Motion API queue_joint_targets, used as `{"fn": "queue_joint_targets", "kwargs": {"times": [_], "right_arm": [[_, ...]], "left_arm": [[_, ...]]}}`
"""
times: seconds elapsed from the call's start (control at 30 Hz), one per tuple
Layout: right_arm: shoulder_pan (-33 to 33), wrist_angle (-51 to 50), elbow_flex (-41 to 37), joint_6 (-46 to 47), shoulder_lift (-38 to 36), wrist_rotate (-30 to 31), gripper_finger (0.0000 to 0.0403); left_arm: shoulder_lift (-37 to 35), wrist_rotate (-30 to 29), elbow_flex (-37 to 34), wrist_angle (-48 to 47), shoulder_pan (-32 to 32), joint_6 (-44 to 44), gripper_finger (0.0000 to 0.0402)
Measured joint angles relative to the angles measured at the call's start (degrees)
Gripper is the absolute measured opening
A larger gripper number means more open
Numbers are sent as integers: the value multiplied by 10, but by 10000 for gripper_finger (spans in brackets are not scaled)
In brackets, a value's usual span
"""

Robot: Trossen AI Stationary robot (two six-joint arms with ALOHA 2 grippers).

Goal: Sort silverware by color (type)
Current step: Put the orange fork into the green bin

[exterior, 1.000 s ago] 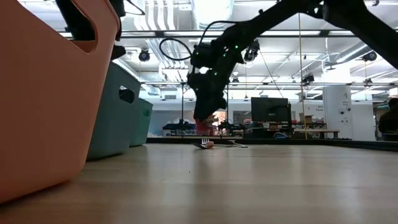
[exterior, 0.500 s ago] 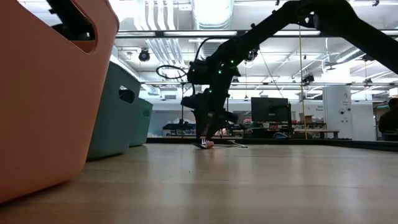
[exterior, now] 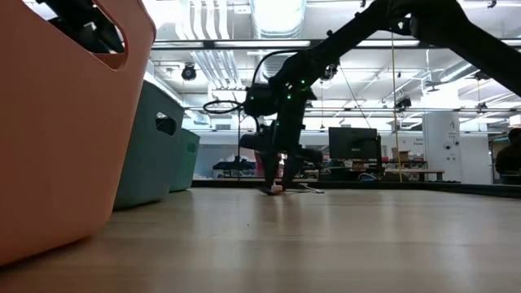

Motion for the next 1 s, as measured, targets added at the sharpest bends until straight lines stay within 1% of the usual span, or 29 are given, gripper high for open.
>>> {"fn": "queue_joint_targets", "kwargs": {"times": [0.2,0.33,0.43,0.57,0.6,0.7,0.8,1.0], "right_arm": [[17,8,-20,28,-2,8,166],[24,8,-21,31,-2,39,158],[24,8,-22,32,-2,57,129],[19,18,-30,28,3,57,62],[19,20,-32,28,7,57,50],[19,20,-32,24,24,51,50],[18,24,-33,14,29,27,50],[17,37,-33,-20,-2,16,50]], "left_arm": [[-24,0,0,0,0,15,166],[-34,-6,0,0,0,20,166],[-39,-11,0,0,0,26,166],[-45,-15,0,-2,0,30,166],[-46,-16,0,-5,0,30,166],[-48,-16,0,-8,0,30,166],[-51,-16,0,-11,0,30,166],[-63,-15,-1,-27,0,28,166]]}}
